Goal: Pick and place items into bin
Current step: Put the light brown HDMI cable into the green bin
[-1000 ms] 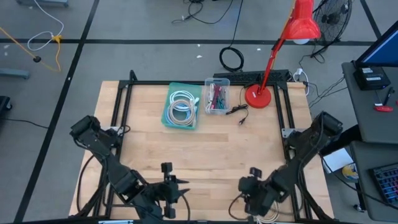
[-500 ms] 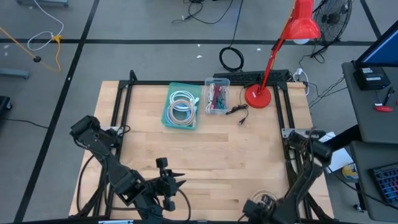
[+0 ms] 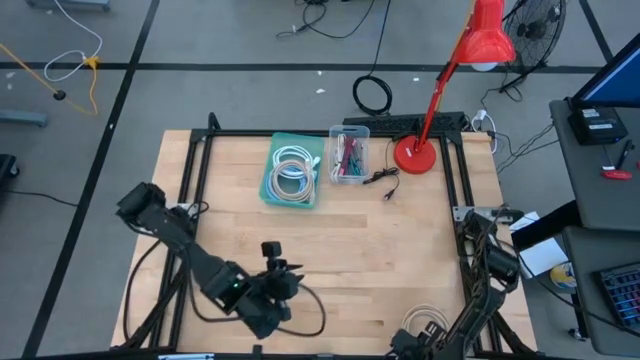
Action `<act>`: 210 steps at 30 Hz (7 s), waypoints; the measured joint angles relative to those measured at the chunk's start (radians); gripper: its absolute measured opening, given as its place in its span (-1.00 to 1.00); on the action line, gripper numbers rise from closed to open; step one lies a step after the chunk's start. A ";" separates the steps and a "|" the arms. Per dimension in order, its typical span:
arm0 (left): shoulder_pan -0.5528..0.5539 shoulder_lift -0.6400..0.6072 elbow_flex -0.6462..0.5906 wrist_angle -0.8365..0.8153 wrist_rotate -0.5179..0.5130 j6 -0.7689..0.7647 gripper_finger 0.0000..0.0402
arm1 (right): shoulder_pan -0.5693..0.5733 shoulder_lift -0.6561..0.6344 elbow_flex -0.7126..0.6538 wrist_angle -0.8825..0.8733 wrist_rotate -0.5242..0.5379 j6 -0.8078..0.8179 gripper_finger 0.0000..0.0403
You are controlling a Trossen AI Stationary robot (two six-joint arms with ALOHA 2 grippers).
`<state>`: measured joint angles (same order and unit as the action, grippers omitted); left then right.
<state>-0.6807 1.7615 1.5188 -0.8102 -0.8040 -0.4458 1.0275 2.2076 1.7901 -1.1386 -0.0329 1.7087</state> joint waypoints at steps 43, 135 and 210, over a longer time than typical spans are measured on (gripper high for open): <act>-0.251 0.000 -0.021 -0.182 0.038 -0.537 -0.44 | -0.492 -0.178 -0.079 -0.070 0.488 -0.926 -0.83; 0.551 -0.135 -0.042 0.404 1.001 -0.424 -0.44 | -0.166 -0.376 -0.317 0.062 0.850 -1.654 -0.83; 0.556 0.071 -0.042 0.668 1.079 -0.604 -0.44 | -0.190 -0.376 -0.398 0.121 0.890 -1.621 -0.83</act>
<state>-0.1249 1.8320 1.4765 -0.1420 0.2753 -1.0494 0.8371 1.8317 1.3926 -1.0180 0.8576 0.0879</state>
